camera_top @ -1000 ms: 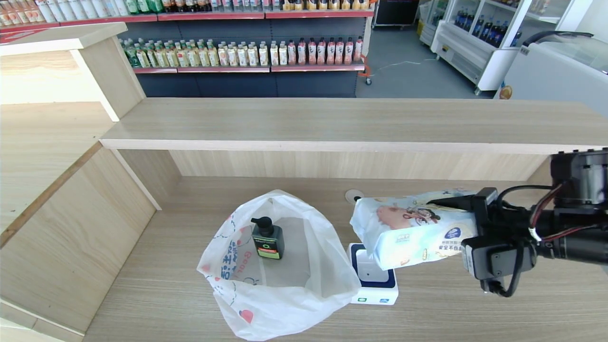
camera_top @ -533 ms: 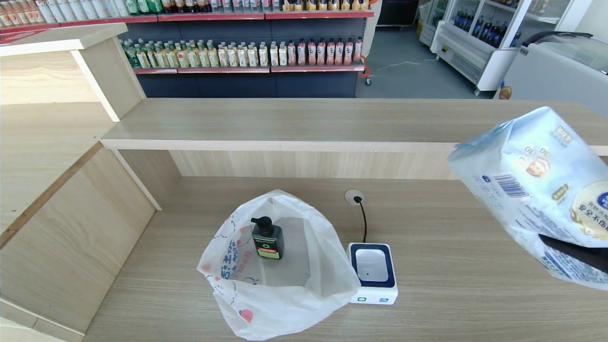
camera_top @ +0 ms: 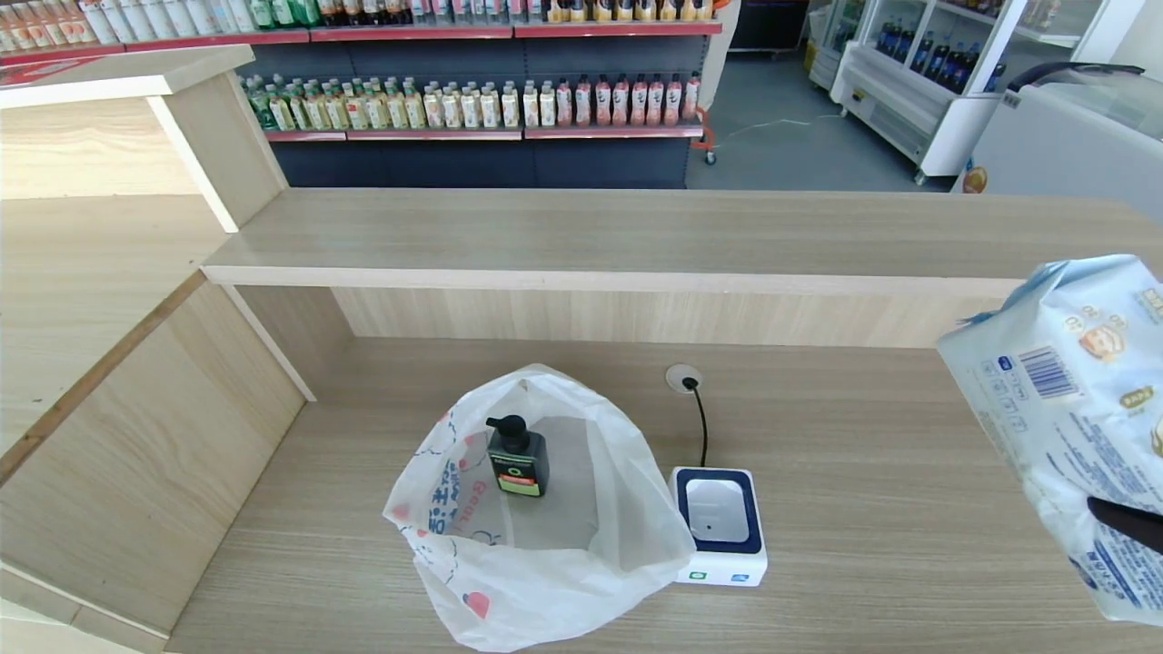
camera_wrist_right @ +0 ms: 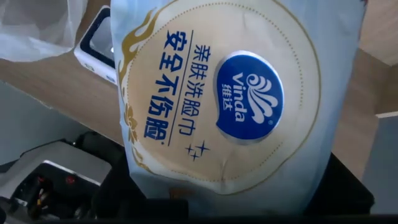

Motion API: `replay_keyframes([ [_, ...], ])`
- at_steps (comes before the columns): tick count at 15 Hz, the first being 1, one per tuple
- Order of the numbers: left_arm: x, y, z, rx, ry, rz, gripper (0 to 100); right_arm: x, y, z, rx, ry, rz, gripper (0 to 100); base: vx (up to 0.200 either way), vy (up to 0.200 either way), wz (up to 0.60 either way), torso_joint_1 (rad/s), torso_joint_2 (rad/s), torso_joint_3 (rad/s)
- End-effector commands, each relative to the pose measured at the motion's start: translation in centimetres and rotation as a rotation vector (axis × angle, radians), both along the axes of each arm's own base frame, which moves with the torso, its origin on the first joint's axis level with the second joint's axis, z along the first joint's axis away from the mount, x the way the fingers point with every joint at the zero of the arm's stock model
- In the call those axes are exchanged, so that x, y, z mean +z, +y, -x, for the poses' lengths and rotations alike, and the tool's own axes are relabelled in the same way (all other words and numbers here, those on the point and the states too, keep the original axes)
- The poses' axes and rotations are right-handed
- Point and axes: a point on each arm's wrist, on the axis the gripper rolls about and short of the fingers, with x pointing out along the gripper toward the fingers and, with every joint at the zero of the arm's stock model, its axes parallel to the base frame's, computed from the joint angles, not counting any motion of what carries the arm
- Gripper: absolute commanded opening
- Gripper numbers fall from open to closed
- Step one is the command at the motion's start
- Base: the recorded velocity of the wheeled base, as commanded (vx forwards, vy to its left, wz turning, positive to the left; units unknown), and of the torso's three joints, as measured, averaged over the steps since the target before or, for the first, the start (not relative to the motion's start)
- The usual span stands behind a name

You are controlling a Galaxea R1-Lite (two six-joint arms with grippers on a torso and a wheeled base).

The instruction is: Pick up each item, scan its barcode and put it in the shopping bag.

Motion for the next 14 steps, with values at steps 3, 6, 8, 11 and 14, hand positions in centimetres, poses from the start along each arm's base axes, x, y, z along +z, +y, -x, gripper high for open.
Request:
replay_keyframes([
  [3,0.0,0.0,0.0,0.001,-0.001,0.001,100,0.1,0.5,-0.2,0.052,0.007,-0.009,0,0.0,0.0,0.6,0.004,0.0,0.001],
  [6,0.0,0.0,0.0,0.001,-0.001,0.001,100,-0.1,1.5,-0.3,0.105,0.07,-0.141,0,0.0,0.0,0.2,0.002,0.0,0.001],
  [8,0.0,0.0,0.0,0.0,-0.001,0.001,100,0.1,2.3,-1.1,0.174,0.128,-0.263,0,0.0,0.0,0.0,0.0,0.0,0.0],
  [11,0.0,0.0,0.0,0.0,-0.001,0.001,100,0.5,3.1,-4.0,0.289,0.176,-0.366,0,0.0,0.0,0.0,0.0,0.0,0.0],
  [14,0.0,0.0,0.0,0.0,-0.001,0.001,100,-0.7,3.5,-7.0,0.516,0.054,-0.127,0,0.0,0.0,0.0,0.0,0.0,0.0],
])
